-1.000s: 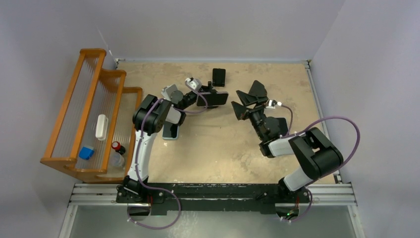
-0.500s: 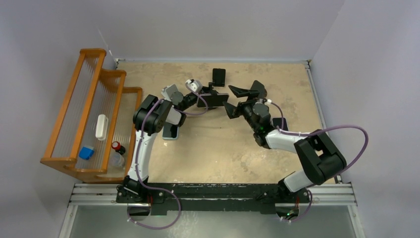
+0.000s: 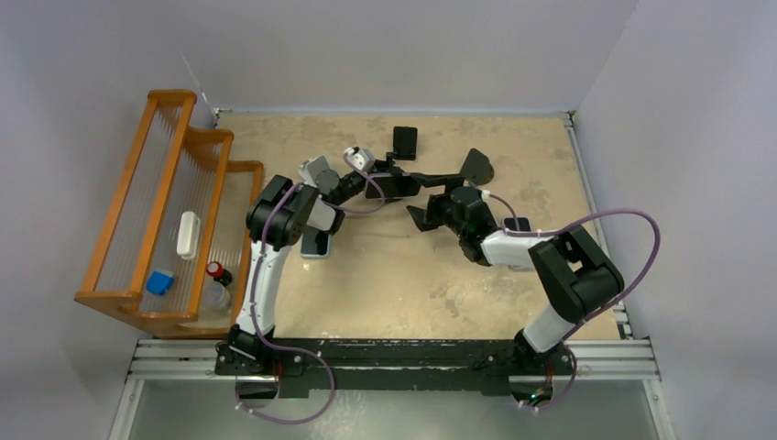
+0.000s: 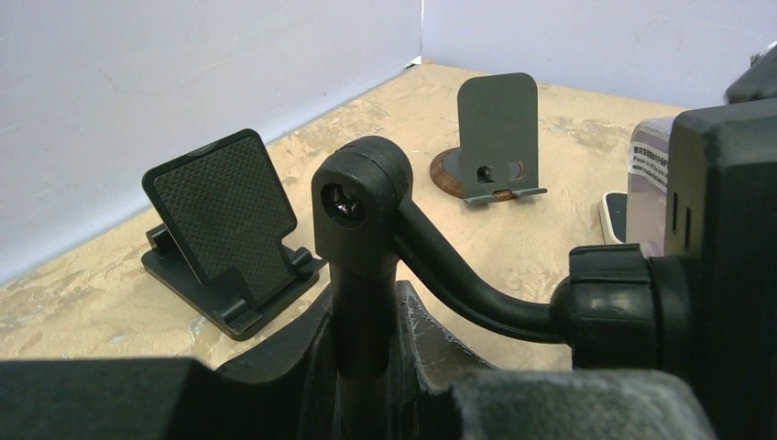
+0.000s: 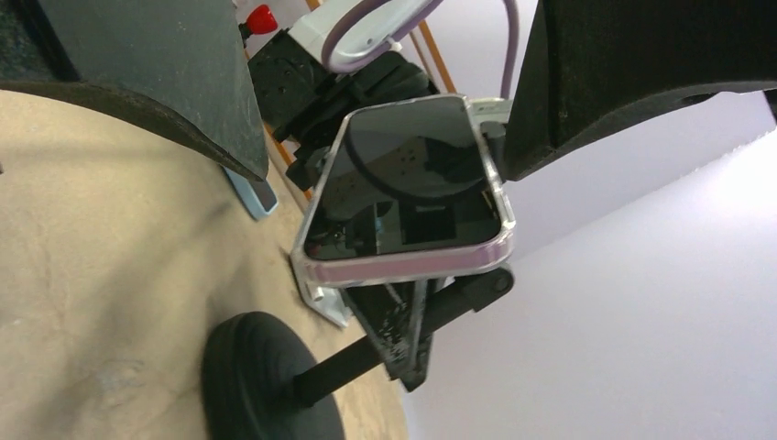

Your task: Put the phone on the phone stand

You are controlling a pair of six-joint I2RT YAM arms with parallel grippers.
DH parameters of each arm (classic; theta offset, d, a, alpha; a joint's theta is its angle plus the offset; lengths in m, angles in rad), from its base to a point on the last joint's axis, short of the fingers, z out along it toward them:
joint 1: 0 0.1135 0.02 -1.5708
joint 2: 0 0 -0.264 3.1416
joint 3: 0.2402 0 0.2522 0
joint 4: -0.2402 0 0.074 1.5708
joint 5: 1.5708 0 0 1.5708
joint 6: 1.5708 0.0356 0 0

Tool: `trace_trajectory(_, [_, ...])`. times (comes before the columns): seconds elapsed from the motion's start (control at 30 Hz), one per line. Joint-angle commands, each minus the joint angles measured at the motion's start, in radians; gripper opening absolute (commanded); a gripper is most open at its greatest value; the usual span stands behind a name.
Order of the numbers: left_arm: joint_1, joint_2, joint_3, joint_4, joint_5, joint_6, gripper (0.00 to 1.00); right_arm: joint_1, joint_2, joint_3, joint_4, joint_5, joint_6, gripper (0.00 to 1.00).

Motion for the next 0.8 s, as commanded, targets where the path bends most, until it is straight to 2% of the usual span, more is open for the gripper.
trace_trajectory(0.0, [-0.005,-0.024,-0.007,0.193,0.001,0.012,0.0,0.006,0.022,0.013,0.051,0.011,0.049,0.99])
trace_trajectory(0.33, [-0.005,-0.018,-0.007,0.196,0.007,0.011,0.0,0.006,0.069,-0.03,0.253,0.049,0.087,0.99])
trace_trajectory(0.77, [-0.005,-0.016,-0.004,0.195,0.015,0.006,0.0,0.006,0.135,0.002,0.303,0.039,0.092,0.98])
